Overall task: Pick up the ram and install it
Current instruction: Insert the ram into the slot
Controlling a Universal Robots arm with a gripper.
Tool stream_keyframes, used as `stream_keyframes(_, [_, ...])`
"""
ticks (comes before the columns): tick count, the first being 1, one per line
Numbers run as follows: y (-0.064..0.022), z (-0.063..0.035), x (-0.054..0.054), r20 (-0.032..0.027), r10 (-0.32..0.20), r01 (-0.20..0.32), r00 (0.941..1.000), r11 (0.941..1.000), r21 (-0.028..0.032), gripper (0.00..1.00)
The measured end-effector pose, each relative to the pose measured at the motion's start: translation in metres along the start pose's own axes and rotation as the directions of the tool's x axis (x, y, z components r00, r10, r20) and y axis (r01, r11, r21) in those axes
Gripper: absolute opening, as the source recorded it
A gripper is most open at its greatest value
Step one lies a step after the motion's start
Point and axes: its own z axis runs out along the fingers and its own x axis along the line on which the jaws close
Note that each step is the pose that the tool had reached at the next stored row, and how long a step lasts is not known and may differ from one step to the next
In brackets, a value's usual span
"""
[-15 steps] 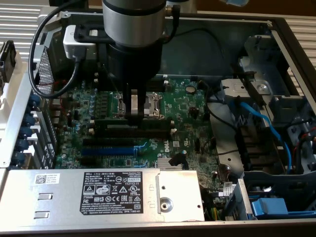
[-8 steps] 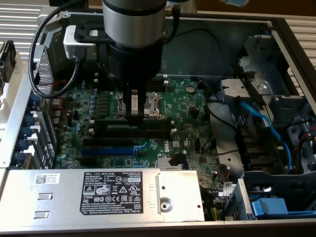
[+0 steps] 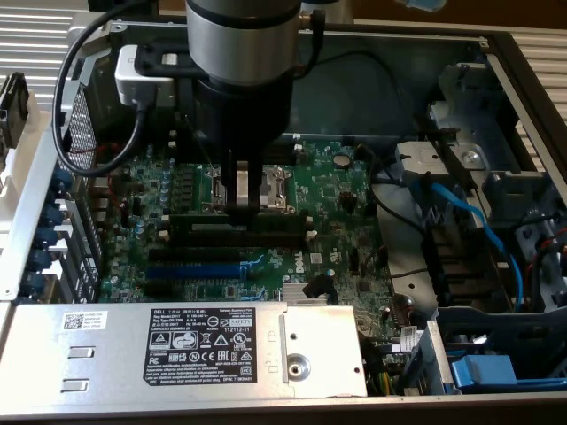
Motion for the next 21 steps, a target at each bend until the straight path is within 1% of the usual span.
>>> stream_keyframes(14, [-0.0006, 0.0008, 0.0000, -0.0003, -0.005, 0.005, 1.0000, 1.0000, -0.0017, 0.12])
stream_keyframes(16, [-0.0006, 0.0014, -0.0004, -0.0003, -0.003, 0.003, 1.0000, 1.0000, -0.0027, 0.12])
stream_keyframes(21, [-0.0006, 0.0015, -0.0008, -0.0002, 0.000, 0.000, 1.0000, 1.0000, -0.0026, 0.12])
